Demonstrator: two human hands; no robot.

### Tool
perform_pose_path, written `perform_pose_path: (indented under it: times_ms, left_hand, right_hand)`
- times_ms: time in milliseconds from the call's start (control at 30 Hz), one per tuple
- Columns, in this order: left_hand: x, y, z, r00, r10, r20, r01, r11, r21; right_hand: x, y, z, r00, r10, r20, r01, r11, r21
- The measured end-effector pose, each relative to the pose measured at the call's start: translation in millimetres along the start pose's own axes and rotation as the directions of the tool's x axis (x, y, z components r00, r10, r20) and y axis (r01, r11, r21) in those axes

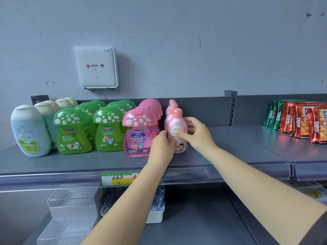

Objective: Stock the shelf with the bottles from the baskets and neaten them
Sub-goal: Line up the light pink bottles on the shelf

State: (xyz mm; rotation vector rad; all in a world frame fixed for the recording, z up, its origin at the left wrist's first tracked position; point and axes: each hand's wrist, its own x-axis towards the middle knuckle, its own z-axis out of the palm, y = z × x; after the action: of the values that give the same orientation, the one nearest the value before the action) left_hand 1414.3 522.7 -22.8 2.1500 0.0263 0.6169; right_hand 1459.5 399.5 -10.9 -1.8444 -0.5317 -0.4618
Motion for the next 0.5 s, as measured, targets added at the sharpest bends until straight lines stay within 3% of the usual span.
perform_pose_path:
  times_ms: [267,400,500]
  left_hand:
    - [-3,4,-6,0.999,0.004,-0.042,-0.005,1.0,-0.019]
    - [-16,13,-16,0.988,0.121,-0.094,-0.117,0.992,0.046]
    - [-26,29,-19,0.966,0.232,-0.115,-0.214,0.965,0.15]
  right_hand:
    - [-1,-5,-6,0.998,0.007,0.055,-0.002,0.996,-0.086]
    - [-7,-15,-24,0.997,-0.064,-0.038,0.057,0.982,-0.178]
    - [-21,-26,-50,0.975,-0.208,-0.073,0.175,0.931,-0.319]
